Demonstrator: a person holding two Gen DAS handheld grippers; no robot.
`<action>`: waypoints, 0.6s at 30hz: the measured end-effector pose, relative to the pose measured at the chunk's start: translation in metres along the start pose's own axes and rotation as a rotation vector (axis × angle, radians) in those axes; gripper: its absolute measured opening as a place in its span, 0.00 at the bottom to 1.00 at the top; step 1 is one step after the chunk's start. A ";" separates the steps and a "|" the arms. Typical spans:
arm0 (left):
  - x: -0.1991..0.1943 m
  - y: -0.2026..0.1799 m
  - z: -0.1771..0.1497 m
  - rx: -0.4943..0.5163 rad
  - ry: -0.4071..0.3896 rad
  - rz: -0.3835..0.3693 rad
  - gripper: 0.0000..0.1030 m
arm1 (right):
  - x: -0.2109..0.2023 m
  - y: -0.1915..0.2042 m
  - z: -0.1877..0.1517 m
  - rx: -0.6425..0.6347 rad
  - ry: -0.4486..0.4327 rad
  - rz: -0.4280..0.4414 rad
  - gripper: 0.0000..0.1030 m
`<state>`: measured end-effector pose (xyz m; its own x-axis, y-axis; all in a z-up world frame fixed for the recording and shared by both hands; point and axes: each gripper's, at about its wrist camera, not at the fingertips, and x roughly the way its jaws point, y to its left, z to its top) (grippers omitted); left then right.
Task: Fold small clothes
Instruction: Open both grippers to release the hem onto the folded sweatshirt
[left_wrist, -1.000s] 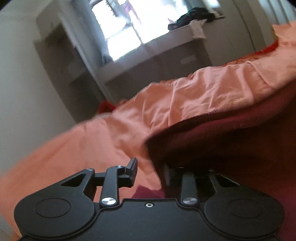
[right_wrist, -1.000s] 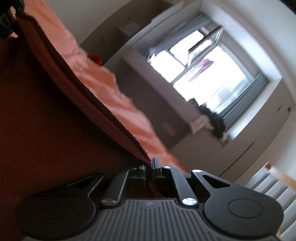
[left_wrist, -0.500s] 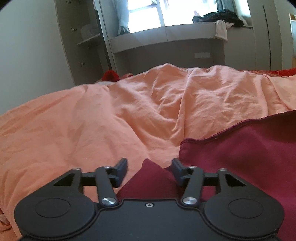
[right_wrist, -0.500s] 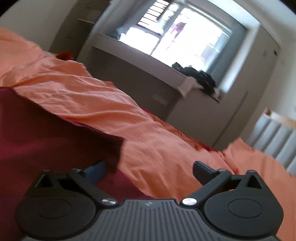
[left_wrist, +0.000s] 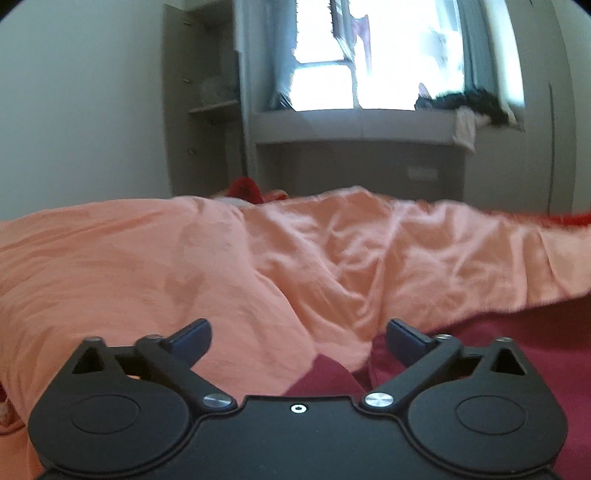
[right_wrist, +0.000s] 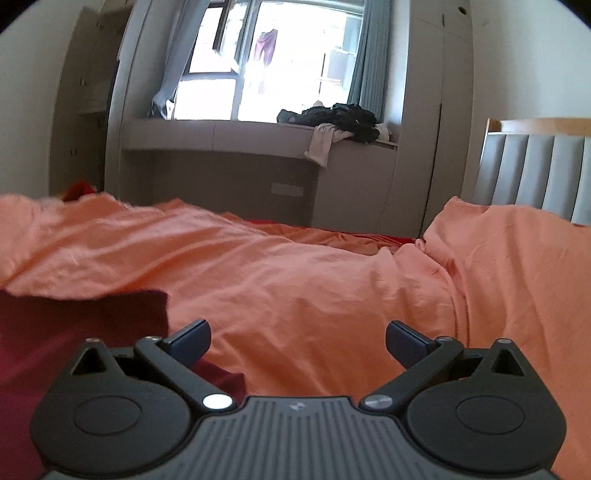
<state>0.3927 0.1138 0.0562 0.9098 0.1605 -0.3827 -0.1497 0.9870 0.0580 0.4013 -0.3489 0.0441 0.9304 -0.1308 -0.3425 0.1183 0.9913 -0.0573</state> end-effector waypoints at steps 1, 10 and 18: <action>-0.004 0.004 0.001 -0.019 -0.012 -0.004 0.99 | -0.003 0.001 0.001 0.004 -0.008 0.005 1.00; -0.033 0.049 -0.009 -0.213 -0.056 -0.039 0.99 | -0.047 0.042 -0.002 -0.071 -0.137 0.030 1.00; -0.047 0.067 -0.043 -0.227 0.001 -0.084 0.99 | -0.100 0.083 -0.026 -0.095 -0.243 0.131 1.00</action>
<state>0.3238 0.1725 0.0387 0.9225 0.0779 -0.3781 -0.1567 0.9707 -0.1823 0.3085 -0.2539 0.0490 0.9927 0.0168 -0.1190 -0.0310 0.9925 -0.1186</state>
